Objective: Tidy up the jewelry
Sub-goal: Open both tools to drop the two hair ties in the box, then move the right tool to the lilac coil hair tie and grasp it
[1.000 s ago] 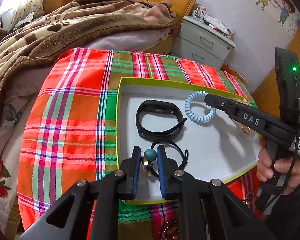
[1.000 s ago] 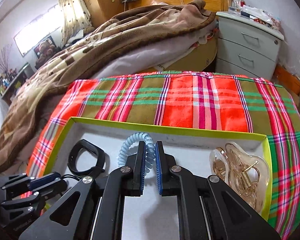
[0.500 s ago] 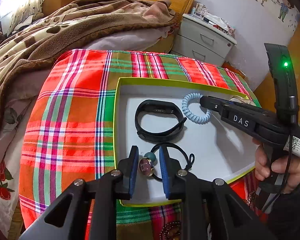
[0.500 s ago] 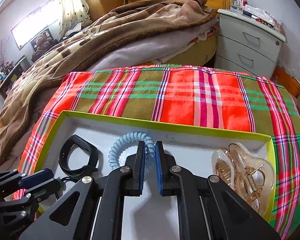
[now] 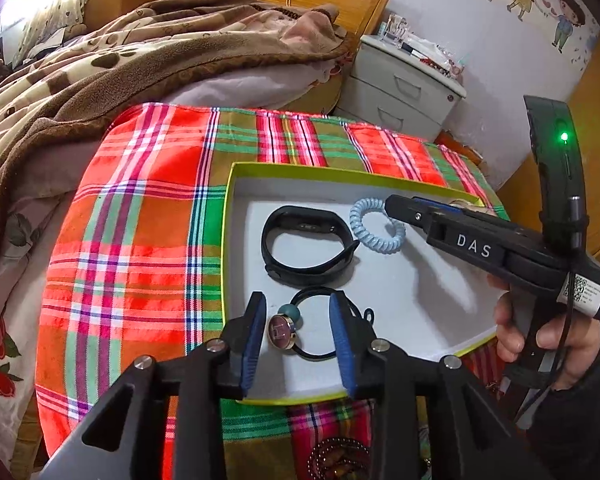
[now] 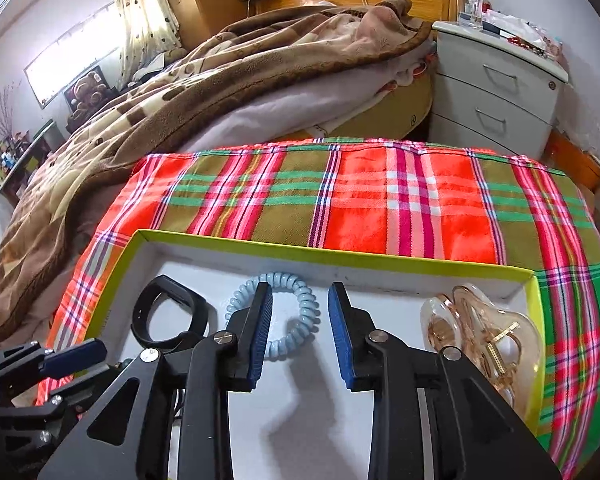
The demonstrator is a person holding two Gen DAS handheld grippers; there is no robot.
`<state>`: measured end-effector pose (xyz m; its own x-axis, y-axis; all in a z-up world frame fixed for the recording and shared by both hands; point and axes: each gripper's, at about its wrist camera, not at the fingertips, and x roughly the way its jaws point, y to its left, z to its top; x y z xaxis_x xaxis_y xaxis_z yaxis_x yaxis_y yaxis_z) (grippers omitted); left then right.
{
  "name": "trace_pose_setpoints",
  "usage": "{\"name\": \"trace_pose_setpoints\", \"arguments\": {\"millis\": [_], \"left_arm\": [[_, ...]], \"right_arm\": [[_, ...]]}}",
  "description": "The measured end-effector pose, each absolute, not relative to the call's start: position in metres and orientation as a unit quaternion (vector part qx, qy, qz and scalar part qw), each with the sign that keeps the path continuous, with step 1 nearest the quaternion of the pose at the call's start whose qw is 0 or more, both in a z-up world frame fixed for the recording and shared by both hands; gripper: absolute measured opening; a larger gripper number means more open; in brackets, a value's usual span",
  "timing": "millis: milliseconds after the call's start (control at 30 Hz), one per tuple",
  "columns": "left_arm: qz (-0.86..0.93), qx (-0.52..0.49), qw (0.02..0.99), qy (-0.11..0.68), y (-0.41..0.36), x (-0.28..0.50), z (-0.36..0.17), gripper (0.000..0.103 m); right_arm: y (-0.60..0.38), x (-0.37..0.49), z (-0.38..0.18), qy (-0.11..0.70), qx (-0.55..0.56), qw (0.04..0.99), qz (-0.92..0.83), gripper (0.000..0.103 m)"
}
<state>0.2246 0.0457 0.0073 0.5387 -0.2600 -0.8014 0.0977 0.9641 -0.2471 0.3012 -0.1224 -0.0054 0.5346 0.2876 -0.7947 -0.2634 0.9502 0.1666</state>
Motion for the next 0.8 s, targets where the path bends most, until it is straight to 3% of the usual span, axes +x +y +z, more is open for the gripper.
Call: {"name": "trace_pose_setpoints", "arguments": {"millis": [667,800], "left_arm": [[-0.110,-0.108,0.877,0.455,0.064,0.155,0.021,0.038],[-0.113,-0.112,0.873,0.460,0.064,0.141,0.016,0.038]], "right_arm": [[-0.152,0.172,0.021,0.409,0.028,0.882,0.232,0.030],[-0.146,0.150,0.010,0.415,0.010,0.868,0.272,0.039]]}}
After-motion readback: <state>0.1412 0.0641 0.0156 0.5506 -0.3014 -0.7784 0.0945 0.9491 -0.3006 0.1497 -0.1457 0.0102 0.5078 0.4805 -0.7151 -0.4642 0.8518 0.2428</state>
